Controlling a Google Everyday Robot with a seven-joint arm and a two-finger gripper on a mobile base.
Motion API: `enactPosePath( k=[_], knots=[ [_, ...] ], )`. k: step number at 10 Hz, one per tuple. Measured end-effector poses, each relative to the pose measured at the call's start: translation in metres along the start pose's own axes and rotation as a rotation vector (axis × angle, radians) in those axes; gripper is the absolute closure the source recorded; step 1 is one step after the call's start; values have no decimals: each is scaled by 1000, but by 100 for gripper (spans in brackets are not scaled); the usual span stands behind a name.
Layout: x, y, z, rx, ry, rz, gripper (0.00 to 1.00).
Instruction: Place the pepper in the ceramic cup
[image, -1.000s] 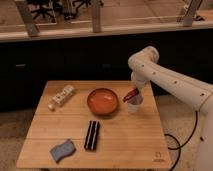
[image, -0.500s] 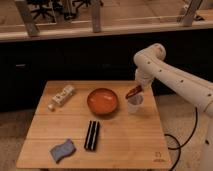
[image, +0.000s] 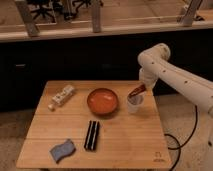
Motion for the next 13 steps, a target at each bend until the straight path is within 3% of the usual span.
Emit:
enactPosePath(
  k=[2,4,6,10,13],
  knots=[
    [5,5,2,-9,32,3,99],
    [8,11,6,-23,92,-5,99],
    [3,10,8,-34,119,-32,99],
    [-10,7,18,-68,213,-103,99],
    [-18,7,26,-93,243,-136,99]
  ],
)
